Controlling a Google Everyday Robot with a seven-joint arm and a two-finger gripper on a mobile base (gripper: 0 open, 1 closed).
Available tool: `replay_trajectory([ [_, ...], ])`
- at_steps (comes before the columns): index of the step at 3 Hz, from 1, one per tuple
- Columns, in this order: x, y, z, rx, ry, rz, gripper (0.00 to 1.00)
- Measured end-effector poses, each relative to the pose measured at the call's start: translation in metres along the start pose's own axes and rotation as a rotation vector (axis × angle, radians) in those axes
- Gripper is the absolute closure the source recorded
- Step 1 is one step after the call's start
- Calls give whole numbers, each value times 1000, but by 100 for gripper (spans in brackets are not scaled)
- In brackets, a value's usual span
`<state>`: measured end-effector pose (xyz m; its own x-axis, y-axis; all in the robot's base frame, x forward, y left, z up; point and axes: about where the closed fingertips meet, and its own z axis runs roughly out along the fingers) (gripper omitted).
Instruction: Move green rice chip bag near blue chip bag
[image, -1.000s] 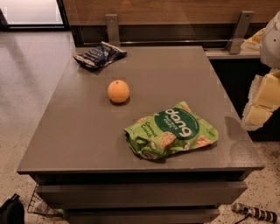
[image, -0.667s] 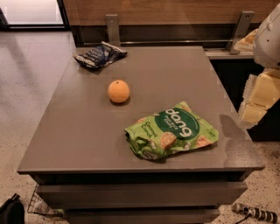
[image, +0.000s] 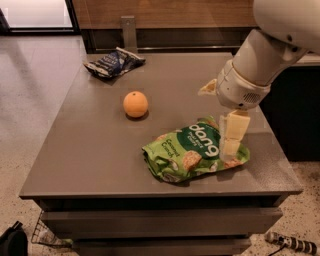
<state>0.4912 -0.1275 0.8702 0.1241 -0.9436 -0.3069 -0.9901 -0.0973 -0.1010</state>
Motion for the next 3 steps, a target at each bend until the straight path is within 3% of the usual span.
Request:
replay_trajectory([
  [1, 0, 0, 30, -45, -26, -15, 0],
  [2, -5, 16, 54, -71, -97, -14, 0],
  [3, -22, 40, 78, -86, -195, 17, 14],
])
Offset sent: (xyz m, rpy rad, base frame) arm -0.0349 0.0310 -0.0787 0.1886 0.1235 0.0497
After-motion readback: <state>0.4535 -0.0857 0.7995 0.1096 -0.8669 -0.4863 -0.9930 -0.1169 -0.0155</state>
